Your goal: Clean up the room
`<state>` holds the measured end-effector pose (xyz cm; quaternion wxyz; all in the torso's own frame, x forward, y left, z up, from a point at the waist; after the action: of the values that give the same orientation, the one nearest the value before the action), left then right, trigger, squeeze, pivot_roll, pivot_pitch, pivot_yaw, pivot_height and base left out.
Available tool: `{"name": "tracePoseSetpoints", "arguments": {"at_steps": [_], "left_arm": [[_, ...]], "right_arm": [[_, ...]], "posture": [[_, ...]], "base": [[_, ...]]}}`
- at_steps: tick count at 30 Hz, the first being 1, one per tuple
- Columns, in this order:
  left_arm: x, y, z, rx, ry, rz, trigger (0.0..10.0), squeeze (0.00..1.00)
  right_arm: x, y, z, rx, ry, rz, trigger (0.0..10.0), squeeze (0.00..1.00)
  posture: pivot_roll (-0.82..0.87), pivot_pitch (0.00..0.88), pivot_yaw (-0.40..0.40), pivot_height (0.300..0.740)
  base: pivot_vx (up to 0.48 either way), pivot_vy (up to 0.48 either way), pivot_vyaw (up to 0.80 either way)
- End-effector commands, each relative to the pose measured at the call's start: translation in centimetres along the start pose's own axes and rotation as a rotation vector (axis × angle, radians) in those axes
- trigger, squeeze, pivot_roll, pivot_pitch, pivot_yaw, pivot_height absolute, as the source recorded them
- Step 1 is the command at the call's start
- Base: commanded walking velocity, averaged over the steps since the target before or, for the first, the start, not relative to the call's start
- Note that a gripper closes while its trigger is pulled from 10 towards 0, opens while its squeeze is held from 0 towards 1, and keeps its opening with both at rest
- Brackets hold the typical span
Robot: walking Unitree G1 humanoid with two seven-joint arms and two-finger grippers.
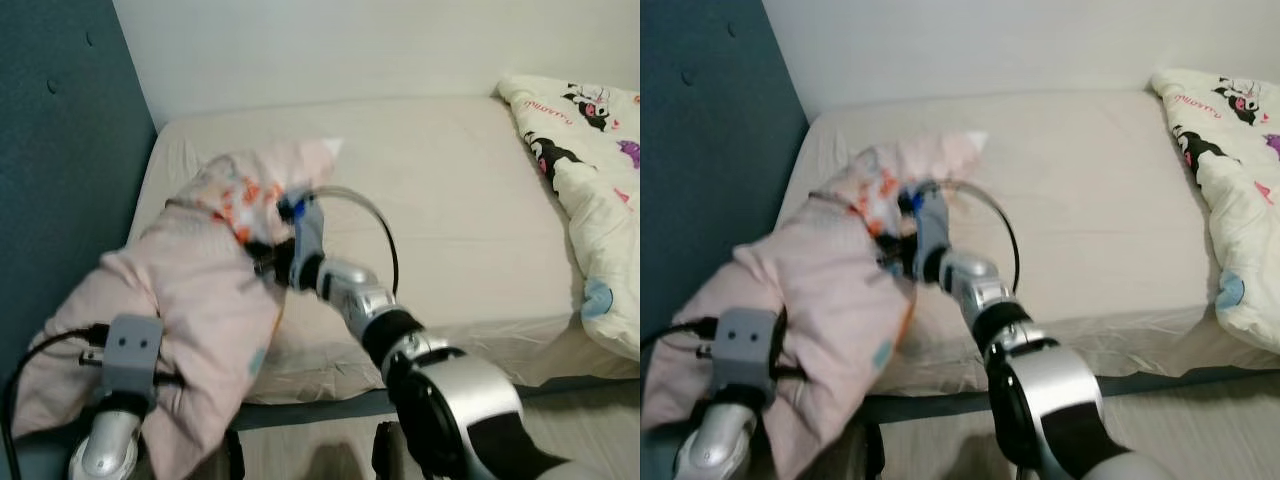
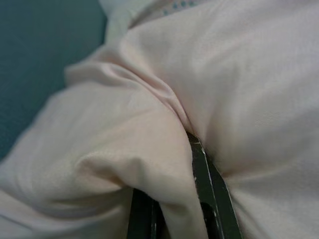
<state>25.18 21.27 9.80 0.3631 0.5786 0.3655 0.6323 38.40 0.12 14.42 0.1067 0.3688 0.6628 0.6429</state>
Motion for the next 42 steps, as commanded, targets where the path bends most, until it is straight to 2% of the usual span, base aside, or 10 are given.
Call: {"name": "tracePoseSetpoints", "arguments": {"at_steps": [1,4,9,18,21,25,26,29,30,42], "left_arm": [[-0.8,0.4,-0.3,-0.034,-0.052,0.002,0.0,0.0],[-2.2,0.2,-0.8,-0.02,-0.109,-0.034,0.0,0.0],[-2.7,0.2,-0.5,-0.01,-0.117,-0.114,0.0,0.0],[-3.3,0.6,-0.3,-0.036,-0.169,-0.157,0.0,0.0],[-5.0,2.2,-1.9,-0.102,-0.338,-0.23,0.0,0.0],[-5.6,2.8,-2.7,-0.122,-0.4,-0.253,0.0,0.0],[-6.3,3.2,-3.9,-0.13,-0.472,-0.272,0.0,0.0],[-6.6,3.4,-5.0,-0.128,-0.515,-0.277,0.0,0.0],[-6.8,3.7,-6.4,-0.12,-0.538,-0.292,0.0,0.0],[-7.9,4.7,-6.4,-0.136,-0.541,-0.288,0.0,0.0]], "right_arm": [[0.0,-0.6,-0.1,0.01,-0.004,-0.023,0.0,0.0],[-2.1,-1.8,-1.3,0.018,-0.118,-0.001,0.0,0.0],[-3.5,-1.6,-2.1,-0.01,-0.192,0.033,0.0,0.0],[-4.0,-0.9,-2.4,-0.037,-0.223,0.038,0.0,0.0],[-4.0,-0.1,-2.2,-0.044,-0.238,0.014,0.0,0.0],[-3.9,0.1,-2.2,-0.044,-0.241,0.005,0.0,0.0],[-3.7,0.5,-1.9,-0.042,-0.241,-0.018,0.0,0.0],[-3.3,0.9,-1.5,-0.04,-0.234,-0.041,0.0,0.0],[-2.2,1.7,-0.7,-0.035,-0.206,-0.088,0.0,0.0],[0.5,4.4,1.0,-0.083,-0.141,-0.165,0.0,0.0]], "posture": [[0.14,0.206,-0.053,0.582],[0.14,0.206,-0.053,0.582],[0.14,0.216,-0.035,0.582],[0.14,0.216,-0.031,0.582],[0.16,0.224,-0.049,0.582],[0.16,0.224,-0.049,0.582],[0.18,0.231,-0.065,0.582],[0.2,0.233,-0.075,0.582],[0.22,0.239,-0.088,0.582],[0.24,0.244,-0.107,0.582]], "base": [[0.0,0.0,0.0],[0.0,0.0,0.0],[0.0,0.0,0.0],[0.0,0.0,0.0],[0.0,0.0,0.0],[0.0,0.0,0.0],[0.0,0.0,0.0],[0.0,0.0,0.0],[0.0,0.0,0.0],[0.0,0.0,0.0]]}}
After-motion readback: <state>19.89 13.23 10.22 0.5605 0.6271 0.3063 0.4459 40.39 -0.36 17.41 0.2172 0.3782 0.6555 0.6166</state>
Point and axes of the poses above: a point about 5 cm out from each wrist's last joint towards the gripper, its own z axis pointing out of the wrist towards the gripper, its own y axis along the axis of the wrist's last joint, x = y × z, the point moved 2 cm from there along z, pointing out of the wrist towards the gripper, and after that the axes turned 11 degrees about z, right-handed, at the moved point
